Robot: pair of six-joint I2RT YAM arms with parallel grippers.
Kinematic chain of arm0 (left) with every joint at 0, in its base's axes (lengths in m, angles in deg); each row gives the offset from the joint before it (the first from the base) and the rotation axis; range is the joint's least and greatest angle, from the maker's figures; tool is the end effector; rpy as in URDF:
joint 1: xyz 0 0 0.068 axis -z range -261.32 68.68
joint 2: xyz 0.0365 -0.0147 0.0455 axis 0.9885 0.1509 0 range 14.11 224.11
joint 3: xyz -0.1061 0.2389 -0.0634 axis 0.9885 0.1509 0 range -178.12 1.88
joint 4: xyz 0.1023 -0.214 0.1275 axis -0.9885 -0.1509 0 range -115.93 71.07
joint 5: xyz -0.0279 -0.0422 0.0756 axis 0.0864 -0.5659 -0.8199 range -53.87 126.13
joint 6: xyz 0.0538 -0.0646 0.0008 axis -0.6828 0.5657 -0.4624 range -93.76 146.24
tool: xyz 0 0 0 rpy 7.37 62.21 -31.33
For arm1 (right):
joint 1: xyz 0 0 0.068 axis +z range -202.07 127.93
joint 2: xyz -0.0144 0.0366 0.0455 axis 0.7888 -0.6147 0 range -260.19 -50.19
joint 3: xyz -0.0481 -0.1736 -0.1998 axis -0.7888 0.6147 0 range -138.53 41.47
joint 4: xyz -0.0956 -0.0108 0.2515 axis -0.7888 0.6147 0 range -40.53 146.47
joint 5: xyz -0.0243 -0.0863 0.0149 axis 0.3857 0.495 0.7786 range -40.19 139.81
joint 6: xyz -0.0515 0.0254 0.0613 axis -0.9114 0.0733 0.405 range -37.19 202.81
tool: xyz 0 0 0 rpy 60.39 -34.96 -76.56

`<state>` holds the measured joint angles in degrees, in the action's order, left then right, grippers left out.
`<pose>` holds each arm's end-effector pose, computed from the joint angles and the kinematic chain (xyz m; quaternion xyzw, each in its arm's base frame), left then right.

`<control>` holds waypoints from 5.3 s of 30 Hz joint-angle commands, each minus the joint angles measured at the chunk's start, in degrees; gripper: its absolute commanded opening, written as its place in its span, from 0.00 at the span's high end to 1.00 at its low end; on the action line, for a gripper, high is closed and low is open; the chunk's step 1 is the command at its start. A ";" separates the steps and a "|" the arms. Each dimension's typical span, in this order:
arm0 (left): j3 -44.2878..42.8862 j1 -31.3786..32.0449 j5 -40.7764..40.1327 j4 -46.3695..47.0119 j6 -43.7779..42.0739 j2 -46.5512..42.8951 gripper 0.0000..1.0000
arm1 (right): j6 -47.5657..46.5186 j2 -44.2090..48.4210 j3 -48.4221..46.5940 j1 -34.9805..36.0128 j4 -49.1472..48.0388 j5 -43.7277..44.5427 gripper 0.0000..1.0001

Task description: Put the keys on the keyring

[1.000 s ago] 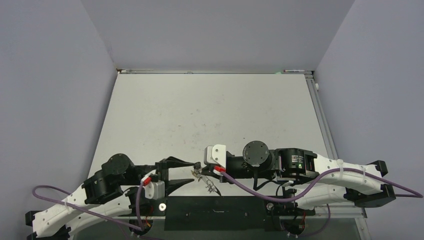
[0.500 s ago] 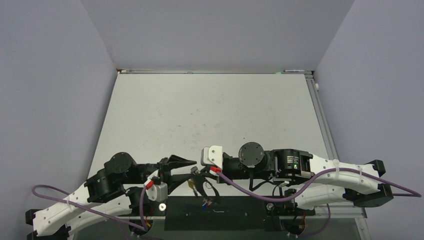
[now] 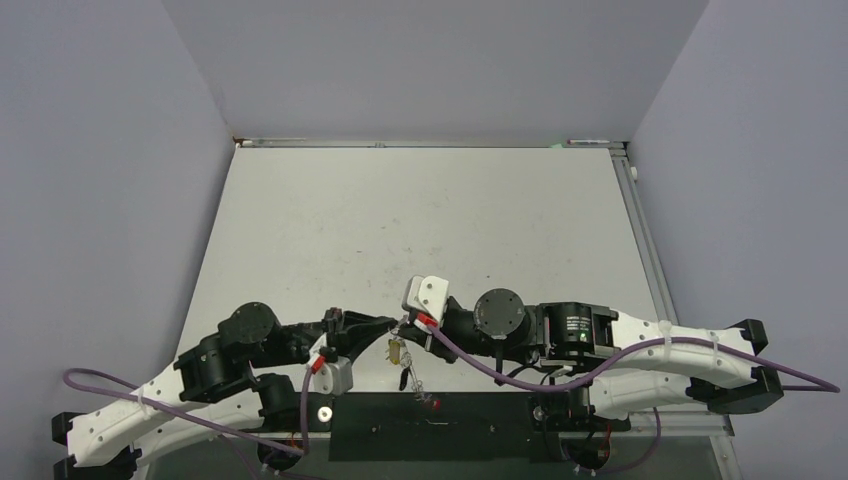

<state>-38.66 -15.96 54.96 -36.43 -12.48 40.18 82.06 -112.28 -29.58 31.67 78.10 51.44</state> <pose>0.0452 -0.1556 0.3416 0.6336 0.3515 -0.2719 0.6333 0.0324 0.2763 0.3924 -0.5435 0.6106 0.3728 0.4391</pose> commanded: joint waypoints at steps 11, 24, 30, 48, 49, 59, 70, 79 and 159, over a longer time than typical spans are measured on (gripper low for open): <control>-5.56 0.47 -25.27 2.38 11.16 7.69 1.00 | 10.94 3.74 12.87 0.36 -26.50 28.64 0.95; -4.77 0.47 -18.96 -1.99 17.42 7.47 0.81 | 6.99 4.05 14.07 0.09 -33.29 30.28 0.95; -5.04 0.47 -14.67 -6.97 14.19 7.78 0.82 | 4.60 3.46 11.06 -0.44 -30.63 26.58 0.95; -2.75 0.42 -3.00 3.28 15.15 -4.46 0.59 | -2.98 6.26 10.17 -0.78 -21.37 2.00 0.95; -2.79 0.38 -2.52 3.04 15.40 -3.96 0.60 | -2.94 6.41 10.33 -0.78 -21.73 1.51 0.95; -1.22 -0.13 0.17 6.02 18.14 -1.46 0.65 | -3.37 6.36 10.79 -0.75 -22.75 -0.80 0.95; -0.07 -2.53 1.05 8.44 20.34 -0.87 1.00 | -3.44 6.17 10.52 -0.71 -23.77 -1.18 0.95; -5.16 -3.84 -0.34 -0.24 17.65 2.22 1.00 | -4.83 6.20 7.23 -0.72 -15.71 -1.82 0.71; -8.66 -3.49 3.15 -7.28 16.21 2.48 0.46 | -12.60 -0.53 3.86 -1.30 -4.57 -3.50 0.95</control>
<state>-46.17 -19.54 56.97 -47.71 3.26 45.84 70.28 -115.64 -25.30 30.76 78.18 50.13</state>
